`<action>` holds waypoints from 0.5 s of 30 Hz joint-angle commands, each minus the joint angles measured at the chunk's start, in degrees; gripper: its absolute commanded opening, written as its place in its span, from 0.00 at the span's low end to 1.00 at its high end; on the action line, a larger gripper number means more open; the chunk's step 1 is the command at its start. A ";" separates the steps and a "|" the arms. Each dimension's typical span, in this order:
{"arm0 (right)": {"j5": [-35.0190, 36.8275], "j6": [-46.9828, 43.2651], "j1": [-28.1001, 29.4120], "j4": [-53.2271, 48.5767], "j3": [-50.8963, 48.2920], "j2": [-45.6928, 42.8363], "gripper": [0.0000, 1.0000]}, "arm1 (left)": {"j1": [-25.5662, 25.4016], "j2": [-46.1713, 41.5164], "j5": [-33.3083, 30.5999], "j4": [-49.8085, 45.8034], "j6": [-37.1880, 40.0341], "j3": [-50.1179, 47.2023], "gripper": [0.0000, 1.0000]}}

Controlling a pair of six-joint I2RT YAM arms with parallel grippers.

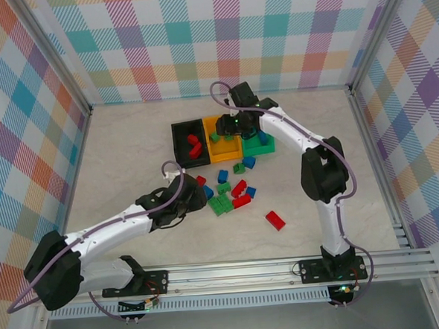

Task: Sort the legos into containers by color
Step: Place the lego in the container, then move the container to the top-center of the table.

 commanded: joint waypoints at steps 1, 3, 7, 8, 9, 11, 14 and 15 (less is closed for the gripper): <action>-0.42 -0.41 1.06 0.81 -7.03 -4.05 0.53 | -0.65 -2.62 -2.47 -2.81 -1.76 -2.15 0.56; 0.38 -0.44 1.45 2.65 -12.55 -6.56 0.53 | -0.63 -2.99 -2.73 -2.72 -2.19 -2.82 0.56; 0.45 0.55 1.73 5.32 -22.55 -10.79 0.53 | -0.59 -3.82 -3.58 -1.86 -2.52 -3.43 0.56; 0.53 0.80 1.93 5.81 -24.49 -11.54 0.53 | -0.63 -4.44 -4.03 -1.05 -2.64 -3.82 0.56; 0.62 1.07 1.91 6.45 -25.96 -11.93 0.53 | -0.63 -4.86 -4.32 -0.25 -2.66 -4.14 0.56; 0.44 1.85 1.99 7.05 -27.81 -11.79 0.53 | -0.61 -5.56 -5.20 0.89 -2.61 -4.38 0.56; 1.44 2.93 2.22 7.29 -28.55 -10.63 0.53 | -0.66 -5.55 -5.71 1.62 -2.10 -3.73 0.56; 1.62 3.30 2.20 7.21 -28.56 -10.05 0.53 | -0.59 -5.16 -5.61 1.47 -1.96 -3.26 0.56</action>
